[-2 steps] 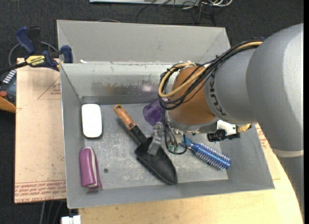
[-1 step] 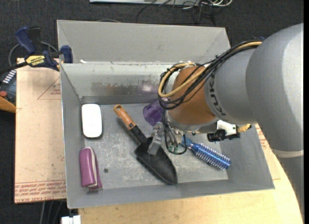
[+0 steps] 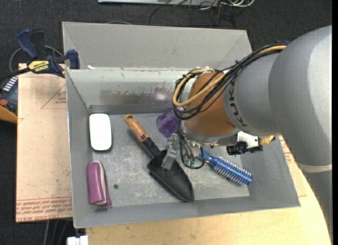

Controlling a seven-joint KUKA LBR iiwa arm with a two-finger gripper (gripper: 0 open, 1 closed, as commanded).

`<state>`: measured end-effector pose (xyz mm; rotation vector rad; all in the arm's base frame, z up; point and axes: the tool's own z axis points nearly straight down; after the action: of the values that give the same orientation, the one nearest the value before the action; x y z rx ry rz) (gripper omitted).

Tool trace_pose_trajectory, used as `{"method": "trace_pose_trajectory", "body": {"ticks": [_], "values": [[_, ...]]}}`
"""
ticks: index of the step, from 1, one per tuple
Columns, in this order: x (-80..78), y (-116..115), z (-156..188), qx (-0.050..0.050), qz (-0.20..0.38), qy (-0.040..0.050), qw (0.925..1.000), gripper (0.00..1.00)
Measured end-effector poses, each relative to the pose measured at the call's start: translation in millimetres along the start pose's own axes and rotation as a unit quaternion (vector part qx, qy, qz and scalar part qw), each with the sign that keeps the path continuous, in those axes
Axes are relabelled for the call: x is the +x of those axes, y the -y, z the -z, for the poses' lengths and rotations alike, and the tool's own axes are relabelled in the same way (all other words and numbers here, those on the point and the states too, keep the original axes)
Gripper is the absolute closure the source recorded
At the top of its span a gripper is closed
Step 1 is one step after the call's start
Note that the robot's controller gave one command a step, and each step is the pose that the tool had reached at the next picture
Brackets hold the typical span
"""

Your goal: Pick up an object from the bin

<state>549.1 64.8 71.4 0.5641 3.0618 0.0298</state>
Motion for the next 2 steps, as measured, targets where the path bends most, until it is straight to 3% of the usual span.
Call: {"method": "trace_pose_trajectory", "body": {"ticks": [2], "values": [[0.0,0.0,0.0,0.000,0.000,0.0000,1.0000,1.00]]}}
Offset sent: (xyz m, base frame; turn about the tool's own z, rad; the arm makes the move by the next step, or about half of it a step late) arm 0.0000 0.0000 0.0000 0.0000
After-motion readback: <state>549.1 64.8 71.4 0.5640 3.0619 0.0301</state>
